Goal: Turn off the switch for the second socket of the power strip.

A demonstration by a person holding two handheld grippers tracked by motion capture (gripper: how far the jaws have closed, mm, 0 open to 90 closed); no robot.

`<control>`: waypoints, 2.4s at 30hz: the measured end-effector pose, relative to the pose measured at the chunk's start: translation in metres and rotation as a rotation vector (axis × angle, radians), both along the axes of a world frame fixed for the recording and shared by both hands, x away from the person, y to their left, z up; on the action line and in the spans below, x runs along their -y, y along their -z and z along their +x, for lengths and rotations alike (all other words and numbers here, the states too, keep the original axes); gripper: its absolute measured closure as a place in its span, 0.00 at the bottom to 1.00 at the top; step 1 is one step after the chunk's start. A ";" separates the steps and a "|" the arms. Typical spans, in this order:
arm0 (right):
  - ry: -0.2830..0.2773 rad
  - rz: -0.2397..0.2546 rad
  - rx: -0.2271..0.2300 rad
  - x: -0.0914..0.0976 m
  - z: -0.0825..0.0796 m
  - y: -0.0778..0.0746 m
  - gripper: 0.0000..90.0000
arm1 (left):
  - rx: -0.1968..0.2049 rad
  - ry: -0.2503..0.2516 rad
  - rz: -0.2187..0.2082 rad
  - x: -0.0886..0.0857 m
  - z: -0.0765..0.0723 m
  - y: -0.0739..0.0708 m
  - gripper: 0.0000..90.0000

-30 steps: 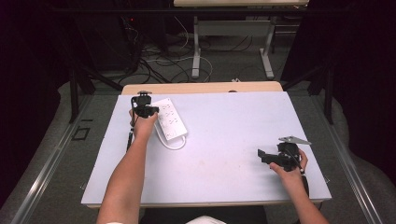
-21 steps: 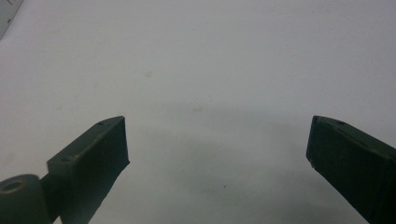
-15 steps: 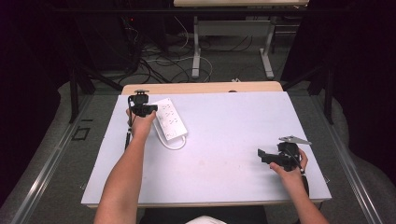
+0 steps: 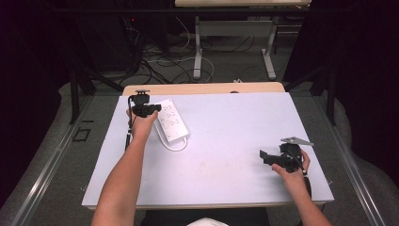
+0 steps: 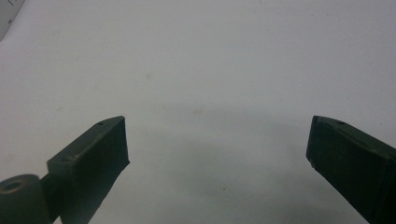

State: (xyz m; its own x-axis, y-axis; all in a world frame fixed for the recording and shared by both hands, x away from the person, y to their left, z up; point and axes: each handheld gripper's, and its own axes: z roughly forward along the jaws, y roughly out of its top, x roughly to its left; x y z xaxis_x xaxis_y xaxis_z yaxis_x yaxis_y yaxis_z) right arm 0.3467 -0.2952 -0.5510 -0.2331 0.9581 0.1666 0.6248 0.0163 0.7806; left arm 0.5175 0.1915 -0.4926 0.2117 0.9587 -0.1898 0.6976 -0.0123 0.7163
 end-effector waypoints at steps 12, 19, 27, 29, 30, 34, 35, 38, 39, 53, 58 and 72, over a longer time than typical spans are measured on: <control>-0.002 -0.004 0.007 0.002 0.000 -0.001 0.05 | 0.036 0.014 -0.026 0.005 -0.007 -0.009 0.58; -0.002 0.001 0.007 0.001 0.000 -0.001 0.05 | 0.072 0.038 -0.011 0.010 -0.012 -0.015 0.52; -0.005 -0.003 0.010 0.001 0.000 -0.002 0.05 | 0.101 0.071 -0.017 0.015 -0.017 -0.020 0.46; -0.006 -0.003 0.011 0.001 0.000 -0.002 0.05 | 0.114 0.080 -0.004 0.016 -0.018 -0.022 0.44; -0.002 0.003 0.008 0.001 0.000 -0.002 0.05 | 0.118 0.079 -0.003 0.017 -0.018 -0.022 0.43; -0.005 -0.003 0.013 0.001 0.000 -0.002 0.05 | 0.131 0.112 -0.008 0.017 -0.019 -0.024 0.38; -0.006 -0.003 0.013 0.001 0.000 -0.002 0.05 | 0.130 0.117 -0.008 0.017 -0.020 -0.025 0.38; -0.006 -0.003 0.012 0.001 0.000 -0.002 0.05 | 0.141 0.134 -0.012 0.018 -0.022 -0.027 0.36; -0.005 -0.002 0.012 0.001 0.000 -0.002 0.05 | 0.145 0.144 -0.010 0.017 -0.023 -0.028 0.36; -0.009 -0.003 0.011 0.001 0.000 -0.002 0.05 | 0.159 0.189 -0.096 0.019 -0.035 -0.039 0.21; -0.009 -0.003 0.010 0.001 0.000 -0.002 0.05 | 0.154 0.197 -0.107 0.020 -0.040 -0.044 0.15; -0.005 0.000 0.012 0.001 -0.001 -0.003 0.05 | 0.148 0.251 -0.117 0.028 -0.056 -0.054 0.01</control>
State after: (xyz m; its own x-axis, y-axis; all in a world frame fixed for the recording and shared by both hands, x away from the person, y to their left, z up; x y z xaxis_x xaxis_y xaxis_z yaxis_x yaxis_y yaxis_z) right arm 0.3462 -0.2960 -0.5483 -0.2400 0.9568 0.1641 0.6151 0.0191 0.7882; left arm 0.4619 0.1639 -0.4390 0.4727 0.8466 -0.2447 0.5712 -0.0828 0.8166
